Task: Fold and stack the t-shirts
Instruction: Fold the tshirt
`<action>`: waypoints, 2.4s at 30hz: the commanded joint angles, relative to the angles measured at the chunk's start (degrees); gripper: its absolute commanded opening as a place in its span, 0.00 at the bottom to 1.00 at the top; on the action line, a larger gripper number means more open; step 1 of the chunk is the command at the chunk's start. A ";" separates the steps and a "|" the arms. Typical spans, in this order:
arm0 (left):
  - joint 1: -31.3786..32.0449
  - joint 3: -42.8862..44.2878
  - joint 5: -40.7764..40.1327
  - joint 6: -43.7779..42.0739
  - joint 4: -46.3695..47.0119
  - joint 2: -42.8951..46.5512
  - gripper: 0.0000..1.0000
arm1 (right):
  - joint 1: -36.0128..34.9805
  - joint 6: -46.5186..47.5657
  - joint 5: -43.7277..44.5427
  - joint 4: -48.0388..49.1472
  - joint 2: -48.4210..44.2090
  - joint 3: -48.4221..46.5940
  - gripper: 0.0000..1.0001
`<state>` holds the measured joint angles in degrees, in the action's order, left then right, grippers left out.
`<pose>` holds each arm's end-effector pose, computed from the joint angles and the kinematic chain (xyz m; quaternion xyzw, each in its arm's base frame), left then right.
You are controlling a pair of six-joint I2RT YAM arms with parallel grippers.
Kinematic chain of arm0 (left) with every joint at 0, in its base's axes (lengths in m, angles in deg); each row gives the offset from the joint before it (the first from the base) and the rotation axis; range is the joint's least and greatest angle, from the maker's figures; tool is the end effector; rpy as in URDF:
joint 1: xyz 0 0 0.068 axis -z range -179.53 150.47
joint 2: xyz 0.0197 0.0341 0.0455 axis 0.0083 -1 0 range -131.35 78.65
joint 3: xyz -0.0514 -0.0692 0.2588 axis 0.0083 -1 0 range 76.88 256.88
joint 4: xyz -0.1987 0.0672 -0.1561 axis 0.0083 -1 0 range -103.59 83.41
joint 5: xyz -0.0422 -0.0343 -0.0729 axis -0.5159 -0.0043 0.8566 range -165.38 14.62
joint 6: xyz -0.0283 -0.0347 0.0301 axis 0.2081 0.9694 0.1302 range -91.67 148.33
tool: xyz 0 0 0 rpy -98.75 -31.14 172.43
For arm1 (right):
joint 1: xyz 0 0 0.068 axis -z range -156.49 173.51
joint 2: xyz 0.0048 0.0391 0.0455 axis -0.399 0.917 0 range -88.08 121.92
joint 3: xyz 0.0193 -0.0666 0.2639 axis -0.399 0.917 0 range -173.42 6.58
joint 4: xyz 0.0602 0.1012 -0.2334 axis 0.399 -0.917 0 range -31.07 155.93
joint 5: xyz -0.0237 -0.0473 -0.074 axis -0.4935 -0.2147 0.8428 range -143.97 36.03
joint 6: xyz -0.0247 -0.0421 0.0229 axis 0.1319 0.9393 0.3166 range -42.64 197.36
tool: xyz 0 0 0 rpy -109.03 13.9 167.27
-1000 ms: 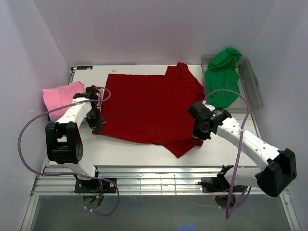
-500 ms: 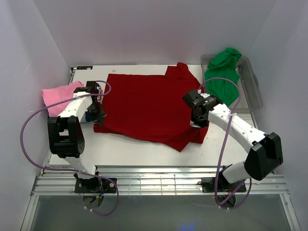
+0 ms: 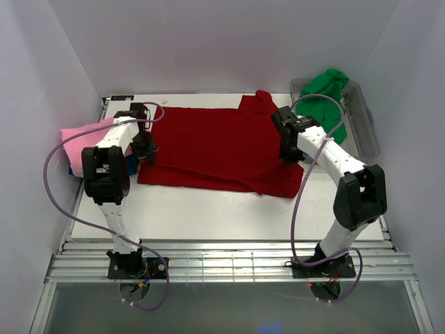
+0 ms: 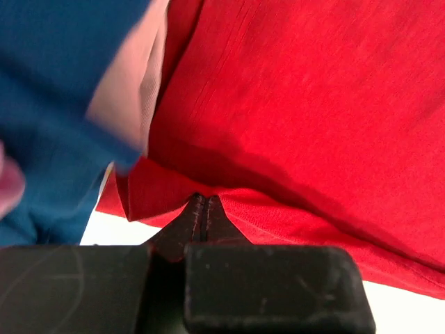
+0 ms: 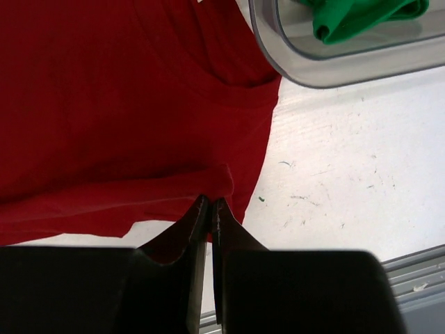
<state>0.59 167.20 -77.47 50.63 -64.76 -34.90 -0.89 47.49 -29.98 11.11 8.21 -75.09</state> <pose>0.3906 0.0006 0.2056 -0.1932 0.9781 0.0032 0.0770 0.3142 0.1267 0.2725 0.0829 0.9596 -0.1024 0.2486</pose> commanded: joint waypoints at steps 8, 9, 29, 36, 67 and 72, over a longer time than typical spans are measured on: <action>-0.03 13.20 1.30 -1.56 -1.41 -5.97 0.00 | 2.69 5.17 0.45 1.30 6.63 -9.99 0.08; -0.03 13.82 1.21 -1.56 -1.85 -6.50 0.00 | 2.87 5.43 0.45 1.22 7.24 -10.52 0.08; -0.03 24.19 -1.42 -3.15 -2.47 -15.29 0.58 | 5.95 9.65 2.20 1.21 21.48 -23.88 0.16; 1.72 24.20 -4.76 1.33 3.85 -5.99 0.88 | 5.95 12.29 5.10 2.80 21.23 -31.01 0.50; 38.55 2.49 7.62 12.68 17.65 -7.82 0.68 | -3.72 13.61 -22.08 13.43 15.86 -2.53 0.42; 38.81 0.82 8.06 12.68 18.36 -7.64 0.68 | -3.90 13.78 -20.48 13.08 16.39 -1.74 0.22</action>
<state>38.63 170.13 -71.09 62.85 -47.30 -43.71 -4.37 60.58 -52.32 24.50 23.84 -77.21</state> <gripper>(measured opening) 0.683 0.250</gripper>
